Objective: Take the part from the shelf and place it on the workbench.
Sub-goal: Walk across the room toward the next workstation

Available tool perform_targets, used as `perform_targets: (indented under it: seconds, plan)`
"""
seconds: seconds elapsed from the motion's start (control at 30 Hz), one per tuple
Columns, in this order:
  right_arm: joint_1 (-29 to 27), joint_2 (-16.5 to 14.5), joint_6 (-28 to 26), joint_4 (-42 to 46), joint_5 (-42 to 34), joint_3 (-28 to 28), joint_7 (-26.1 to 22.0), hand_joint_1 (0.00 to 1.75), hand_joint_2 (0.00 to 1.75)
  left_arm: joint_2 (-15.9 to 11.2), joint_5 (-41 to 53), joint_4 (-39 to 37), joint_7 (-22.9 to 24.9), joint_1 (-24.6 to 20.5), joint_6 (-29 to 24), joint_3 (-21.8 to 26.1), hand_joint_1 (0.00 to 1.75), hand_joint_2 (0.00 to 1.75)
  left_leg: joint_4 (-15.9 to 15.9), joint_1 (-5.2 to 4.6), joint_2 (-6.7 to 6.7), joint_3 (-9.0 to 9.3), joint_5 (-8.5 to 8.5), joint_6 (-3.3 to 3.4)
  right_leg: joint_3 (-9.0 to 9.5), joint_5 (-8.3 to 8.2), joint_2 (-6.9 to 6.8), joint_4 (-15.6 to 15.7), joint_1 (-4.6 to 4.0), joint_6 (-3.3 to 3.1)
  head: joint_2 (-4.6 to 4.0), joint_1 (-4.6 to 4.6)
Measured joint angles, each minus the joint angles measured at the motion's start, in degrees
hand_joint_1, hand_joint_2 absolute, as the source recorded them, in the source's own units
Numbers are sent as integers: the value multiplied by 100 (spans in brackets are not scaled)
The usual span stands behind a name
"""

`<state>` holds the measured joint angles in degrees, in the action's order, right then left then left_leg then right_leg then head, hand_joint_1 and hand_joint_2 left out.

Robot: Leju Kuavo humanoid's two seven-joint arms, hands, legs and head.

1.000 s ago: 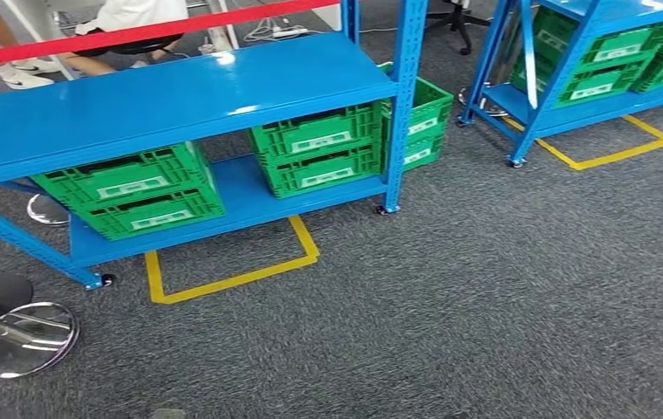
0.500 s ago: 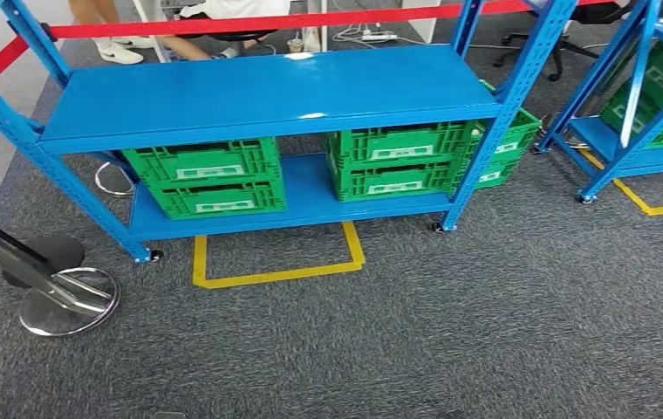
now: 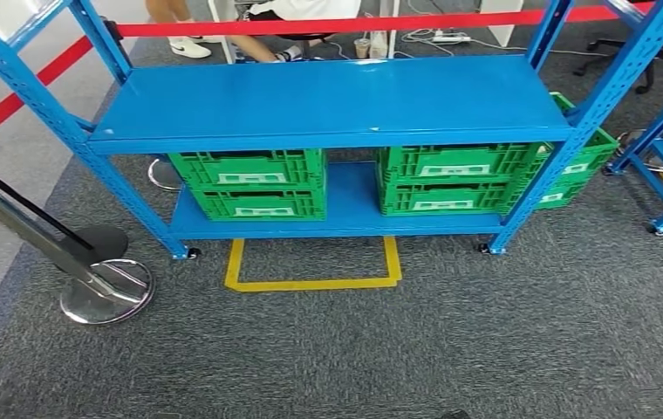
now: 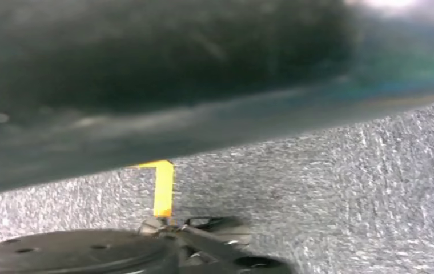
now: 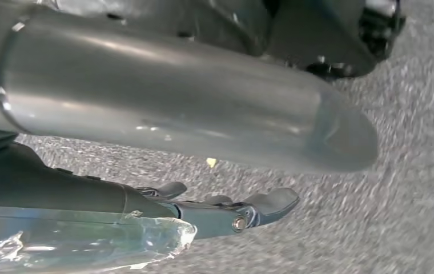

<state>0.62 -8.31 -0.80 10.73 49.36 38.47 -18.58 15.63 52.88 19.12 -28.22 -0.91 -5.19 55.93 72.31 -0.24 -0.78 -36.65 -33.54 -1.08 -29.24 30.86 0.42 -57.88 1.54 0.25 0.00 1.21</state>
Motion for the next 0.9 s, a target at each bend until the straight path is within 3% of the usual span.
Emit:
perform_targets:
  seconds: [0.07,0.1,0.2,0.23,0.27,0.3,0.37,0.43,0.5,0.57,0.6,0.63,0.73,0.77,0.83,0.9]
  plan:
    - [-12,-1,-3,0,-5,1,0,0,0,0,8,4,1,29,8,6,0,0,145,25,20,-299,-221,-18,177,143,-47,38,8,12,0,1]
    - [-16,-2,-2,0,-7,2,0,0,0,0,10,5,2,46,10,11,0,0,-13,29,22,-329,-166,-10,285,217,-63,64,10,18,0,1]
    - [-9,-2,0,0,-9,5,-1,0,0,0,10,8,2,67,12,31,0,0,-931,3,91,-160,559,71,617,416,-89,158,1,45,0,3]
    - [5,-2,1,2,-10,7,0,0,0,2,10,12,4,64,12,35,0,0,-1130,-12,121,-94,695,99,722,501,-92,211,-10,73,0,1]
    - [21,-2,1,6,-11,9,-2,0,0,4,10,21,5,55,12,36,0,0,-1247,-24,133,-37,723,127,851,526,-93,234,-23,115,0,3]
    - [49,-2,1,10,-12,10,-4,0,0,8,10,33,6,37,12,37,0,0,-1282,-29,119,23,643,154,954,514,-96,239,-31,166,0,1]
    - [112,-2,3,17,-13,13,-8,0,0,17,10,60,8,-2,12,38,0,0,-1384,-11,79,200,675,250,1018,410,-93,40,-28,240,-2,-14]
    - [146,-2,4,16,-13,13,-7,0,0,29,10,70,10,-22,12,39,0,0,-1428,-8,64,368,702,349,664,442,-66,-585,-27,251,-3,-56]
    - [122,-2,12,15,-25,17,-7,0,0,40,10,71,11,-9,12,41,0,0,-1426,-33,49,487,605,390,104,782,-54,-1277,-39,249,-2,-89]
    - [56,-2,31,14,-69,38,-11,0,0,46,15,73,11,26,16,46,0,0,-1426,-54,9,615,480,396,-322,1227,-53,-1454,-57,252,-2,-94]
    - [24,-2,44,13,-102,56,-14,0,0,48,23,77,11,45,19,51,0,0,-1425,-62,-10,694,410,394,-445,1298,-52,-1325,-69,241,-2,-95]
    - [3,-2,52,12,-136,77,-16,0,0,50,33,80,11,61,22,56,0,0,-1425,-71,-22,781,335,388,-518,1184,-51,-1085,-85,219,-2,-96]
    - [-36,1,68,10,-235,161,-9,0,0,65,63,95,14,86,35,78,0,0,-1422,-89,-36,995,107,345,-532,45,-45,-369,-148,76,-2,-73]
    - [-43,2,70,9,-266,192,-2,0,0,71,72,105,16,89,42,87,0,0,-1432,-89,-40,1055,62,315,-493,-189,-39,-268,-163,36,-2,-61]
    - [-36,-2,69,9,-315,244,11,0,0,72,87,133,20,78,51,107,0,0,-1332,-95,-46,1091,106,248,-366,-163,-24,-160,-152,-2,-2,-57]
    - [-23,-9,57,10,-354,297,23,0,0,69,102,167,22,66,57,126,0,0,-867,-98,-23,864,313,164,-174,-102,-16,-36,-105,-39,-1,-32]
